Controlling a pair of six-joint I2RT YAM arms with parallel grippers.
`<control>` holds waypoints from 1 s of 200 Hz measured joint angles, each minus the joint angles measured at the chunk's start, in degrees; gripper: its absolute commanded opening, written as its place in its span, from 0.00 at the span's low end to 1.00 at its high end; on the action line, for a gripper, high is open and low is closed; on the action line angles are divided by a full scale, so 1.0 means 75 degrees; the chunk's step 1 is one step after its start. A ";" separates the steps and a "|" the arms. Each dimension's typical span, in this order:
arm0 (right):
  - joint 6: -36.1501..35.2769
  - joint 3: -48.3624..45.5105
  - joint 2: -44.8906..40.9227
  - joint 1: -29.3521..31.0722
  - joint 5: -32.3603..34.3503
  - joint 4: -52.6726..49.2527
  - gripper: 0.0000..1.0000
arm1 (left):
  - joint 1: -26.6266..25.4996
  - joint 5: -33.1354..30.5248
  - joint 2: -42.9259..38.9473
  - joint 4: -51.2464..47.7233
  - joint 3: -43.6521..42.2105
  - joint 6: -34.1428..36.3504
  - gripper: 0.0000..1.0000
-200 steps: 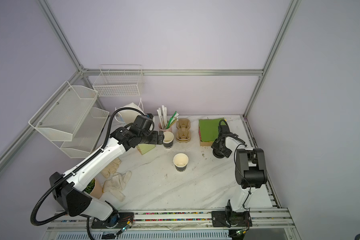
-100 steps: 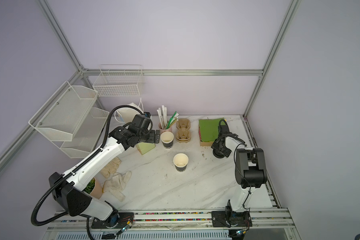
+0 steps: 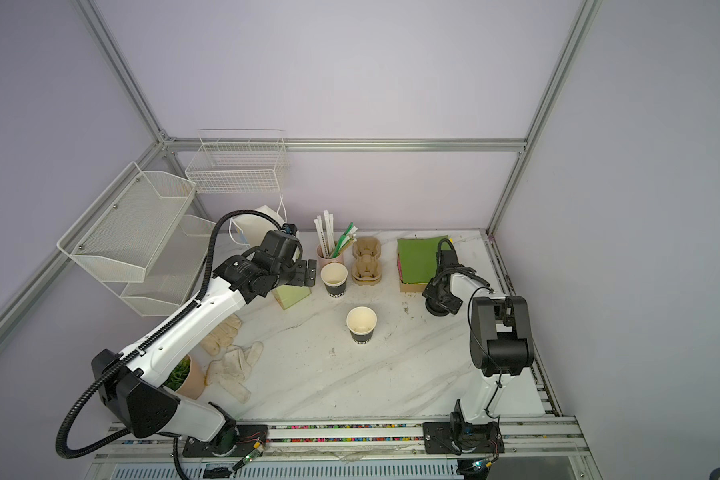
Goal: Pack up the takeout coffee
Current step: 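Release the cup with the left gripper while the right gripper grasps the black lid, then lift the black lid with the right gripper while the left gripper holds near the cups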
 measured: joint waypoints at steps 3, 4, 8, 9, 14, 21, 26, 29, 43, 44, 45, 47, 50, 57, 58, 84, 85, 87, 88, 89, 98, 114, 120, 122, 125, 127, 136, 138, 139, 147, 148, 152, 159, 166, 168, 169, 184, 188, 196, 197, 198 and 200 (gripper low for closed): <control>-0.0012 0.0000 0.0006 0.0012 0.0012 0.0000 0.79 | 0.0000 -0.0015 0.0000 -0.0009 0.0000 0.0000 1.00; -0.0009 0.0000 0.0006 0.0015 0.0017 0.0000 0.79 | 0.0000 -0.0015 0.0000 -0.0009 0.0000 0.0000 1.00; -0.0015 0.0000 0.0012 0.0026 0.0038 0.0000 0.79 | 0.0000 -0.0026 -0.0003 -0.0006 0.0000 0.0000 1.00; -0.0015 0.0000 0.0015 0.0029 0.0041 0.0000 0.79 | 0.0000 -0.0035 -0.0006 -0.0003 0.0000 0.0000 1.00; -0.0035 0.0003 0.0020 0.0050 0.0067 0.0000 0.79 | 0.0000 -0.0052 -0.0015 0.0003 0.0000 0.0000 1.00; -0.0047 0.0003 0.0035 0.0070 0.0111 0.0003 0.79 | 0.0000 -0.0085 -0.0032 0.0006 -0.0006 0.0000 1.00; -0.0058 0.0003 0.0041 0.0085 0.0131 0.0006 0.79 | 0.0000 -0.0108 -0.0052 0.0020 -0.0015 0.0000 1.00; -0.0064 0.0003 0.0047 0.0090 0.0143 0.0006 0.79 | 0.0003 -0.0122 -0.0061 0.0023 -0.0023 0.0000 1.00; -0.0076 0.0006 0.0073 0.0117 0.0189 0.0009 0.80 | 0.0006 -0.0216 -0.0128 0.0073 -0.0102 -0.0003 1.00; -0.0079 0.0009 0.0076 0.0117 0.0189 0.0009 0.80 | 0.0006 -0.0219 -0.0131 0.0070 -0.0105 -0.0003 1.00; -0.0082 0.0009 0.0082 0.0119 0.0195 0.0009 0.80 | 0.0006 -0.0221 -0.0131 0.0070 -0.0105 -0.0003 1.00; -0.0085 0.0009 0.0087 0.0119 0.0198 0.0009 0.80 | 0.0009 -0.0233 -0.0137 0.0070 -0.0114 -0.0003 1.00; -0.0096 0.0009 0.0105 0.0125 0.0204 0.0012 0.80 | 0.0012 -0.0242 -0.0143 0.0070 -0.0117 -0.0003 1.00; -0.0099 0.0020 0.0137 0.0140 0.0236 0.0017 0.80 | 0.0015 -0.0256 -0.0154 0.0082 -0.0128 -0.0003 1.00; -0.0102 0.0026 0.0140 0.0143 0.0239 0.0012 0.80 | 0.0017 -0.0256 -0.0154 0.0082 -0.0128 -0.0003 1.00; -0.0131 0.0047 0.0152 0.0195 0.0254 0.0023 0.79 | 0.0026 -0.0309 -0.0157 0.0108 -0.0128 -0.0003 1.00; -0.0128 0.0047 0.0152 0.0195 0.0254 0.0023 0.79 | 0.0026 -0.0312 -0.0157 0.0108 -0.0128 -0.0003 1.00; -0.0128 0.0047 0.0152 0.0198 0.0254 0.0023 0.78 | 0.0026 -0.0318 -0.0157 0.0108 -0.0128 -0.0003 1.00; -0.0128 0.0047 0.0152 0.0198 0.0254 0.0023 0.78 | 0.0026 -0.0321 -0.0157 0.0108 -0.0128 -0.0003 1.00; -0.0131 0.0047 0.0152 0.0198 0.0254 0.0023 0.78 | 0.0026 -0.0323 -0.0157 0.0108 -0.0128 -0.0003 1.00; -0.0131 0.0047 0.0152 0.0207 0.0254 0.0023 0.77 | 0.0026 -0.0356 -0.0157 0.0111 -0.0134 -0.0003 1.00; -0.0134 0.0047 0.0149 0.0227 0.0259 0.0020 0.75 | 0.0026 -0.0391 -0.0169 0.0134 -0.0184 -0.0003 1.00; -0.0140 0.0047 0.0140 0.0242 0.0256 0.0015 0.75 | 0.0026 -0.0411 -0.0172 0.0131 -0.0210 0.0000 1.00; -0.0140 0.0047 0.0137 0.0248 0.0256 0.0012 0.75 | 0.0026 -0.0417 -0.0172 0.0131 -0.0216 -0.0003 1.00; -0.0146 0.0047 0.0134 0.0259 0.0256 0.0000 0.75 | 0.0026 -0.0420 -0.0172 0.0131 -0.0221 -0.0003 1.00; -0.0143 0.0047 0.0134 0.0268 0.0256 -0.0009 0.75 | 0.0026 -0.0420 -0.0172 0.0134 -0.0227 -0.0003 1.00; -0.0146 0.0047 0.0119 0.0315 0.0259 -0.0032 0.75 | 0.0026 -0.0428 -0.0172 0.0134 -0.0242 -0.0003 1.00; -0.0143 0.0047 0.0119 0.0323 0.0259 -0.0035 0.74 | 0.0026 -0.0434 -0.0172 0.0134 -0.0245 0.0000 1.00; -0.0143 0.0044 0.0119 0.0329 0.0259 -0.0035 0.74 | 0.0026 -0.0434 -0.0172 0.0134 -0.0245 -0.0003 1.00; -0.0140 0.0044 0.0105 0.0370 0.0262 -0.0050 0.74 | 0.0026 -0.0443 -0.0172 0.0134 -0.0248 0.0000 1.00; -0.0143 0.0044 0.0105 0.0376 0.0262 -0.0055 0.74 | 0.0026 -0.0446 -0.0172 0.0134 -0.0248 0.0000 1.00; -0.0140 0.0044 0.0099 0.0402 0.0262 -0.0064 0.73 | 0.0026 -0.0446 -0.0172 0.0137 -0.0248 0.0000 1.00; -0.0134 0.0041 0.0076 0.0437 0.0259 -0.0079 0.73 | 0.0026 -0.0449 -0.0172 0.0137 -0.0251 0.0000 1.00; -0.0128 0.0041 0.0050 0.0466 0.0262 -0.0093 0.73 | 0.0026 -0.0455 -0.0172 0.0137 -0.0251 0.0000 1.00; -0.0128 0.0041 0.0044 0.0481 0.0265 -0.0099 0.73 | 0.0026 -0.0460 -0.0172 0.0140 -0.0251 -0.0003 1.00; -0.0125 0.0041 0.0041 0.0487 0.0265 -0.0102 0.73 | 0.0026 -0.0460 -0.0172 0.0140 -0.0251 0.0000 1.00; -0.0122 0.0041 -0.0050 0.0557 0.0338 -0.0152 0.73 | 0.0026 -0.0478 -0.0172 0.0143 -0.0256 0.0000 1.00; -0.0122 0.0038 -0.0076 0.0577 0.0373 -0.0169 0.73 | 0.0026 -0.0481 -0.0172 0.0143 -0.0256 0.0000 1.00; -0.0117 0.0038 -0.0149 0.0609 0.0481 -0.0224 0.73 | 0.0026 -0.0490 -0.0172 0.0143 -0.0262 -0.0003 1.00; -0.0117 0.0038 -0.0160 0.0612 0.0495 -0.0233 0.73 | 0.0026 -0.0490 -0.0172 0.0146 -0.0262 -0.0003 1.00; -0.0119 0.0038 -0.0184 0.0621 0.0519 -0.0242 0.73 | 0.0026 -0.0493 -0.0172 0.0146 -0.0262 -0.0003 1.00; -0.0117 0.0038 -0.0198 0.0627 0.0536 -0.0251 0.73 | 0.0026 -0.0495 -0.0172 0.0146 -0.0265 -0.0003 1.00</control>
